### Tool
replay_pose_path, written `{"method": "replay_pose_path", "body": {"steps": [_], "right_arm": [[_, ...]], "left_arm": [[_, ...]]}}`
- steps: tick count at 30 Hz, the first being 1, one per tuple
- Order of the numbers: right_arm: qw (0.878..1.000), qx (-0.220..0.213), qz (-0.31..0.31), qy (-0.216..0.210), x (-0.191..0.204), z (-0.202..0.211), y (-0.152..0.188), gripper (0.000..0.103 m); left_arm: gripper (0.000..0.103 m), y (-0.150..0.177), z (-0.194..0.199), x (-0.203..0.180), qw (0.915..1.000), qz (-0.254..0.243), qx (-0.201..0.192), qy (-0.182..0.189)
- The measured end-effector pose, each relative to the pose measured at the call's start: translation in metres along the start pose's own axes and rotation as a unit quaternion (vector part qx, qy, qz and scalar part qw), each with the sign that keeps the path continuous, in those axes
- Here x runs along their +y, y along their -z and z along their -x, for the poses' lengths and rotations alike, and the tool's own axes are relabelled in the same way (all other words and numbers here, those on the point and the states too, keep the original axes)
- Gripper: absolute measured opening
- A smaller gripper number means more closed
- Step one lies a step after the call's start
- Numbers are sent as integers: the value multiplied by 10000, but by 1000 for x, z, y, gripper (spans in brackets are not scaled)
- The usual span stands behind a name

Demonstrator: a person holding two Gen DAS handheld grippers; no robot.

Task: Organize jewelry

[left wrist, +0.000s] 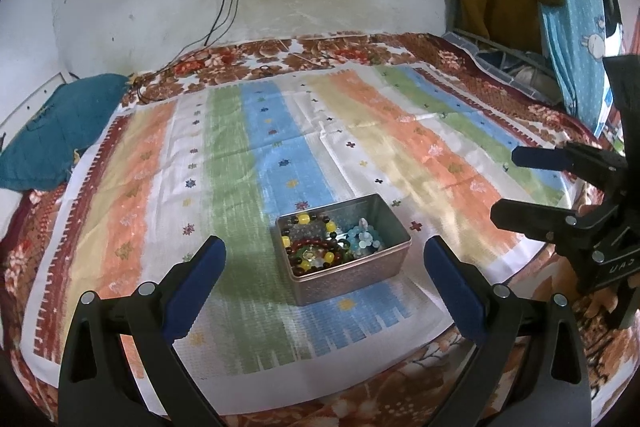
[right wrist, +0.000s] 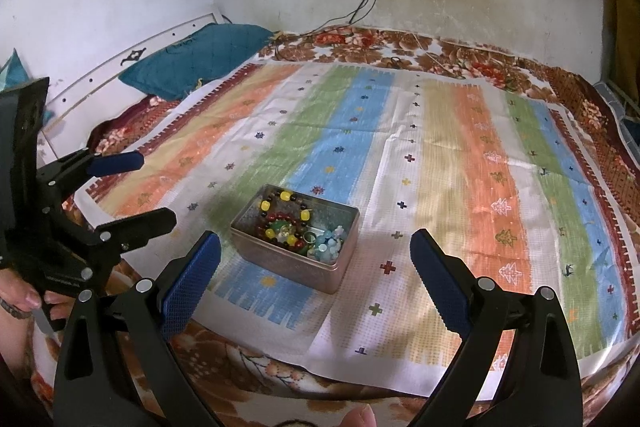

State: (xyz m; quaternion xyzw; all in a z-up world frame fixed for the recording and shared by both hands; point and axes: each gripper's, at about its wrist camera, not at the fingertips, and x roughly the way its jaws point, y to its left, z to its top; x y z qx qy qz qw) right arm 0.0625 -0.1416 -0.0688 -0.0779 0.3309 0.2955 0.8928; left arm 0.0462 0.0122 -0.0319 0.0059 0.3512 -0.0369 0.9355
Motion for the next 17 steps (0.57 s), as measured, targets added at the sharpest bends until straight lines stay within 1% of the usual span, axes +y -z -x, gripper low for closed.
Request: {"method": "replay_pose_path", "body": {"steps": [6,11,17], "right_arm": [[10000,-13,-86,-43,-5,-1,2,96],[10000,-11,-54,-29,-5,-1,2,96],[10000,-8,-47,-21,-4,-1,2,96]], "left_arm": [[97,0,0,-3,9999,-98,-11,-76],[97,0,1,-3,9999,-77,-4,-64],[97,2,4,-6,9999,-100,-94,-14]]}}
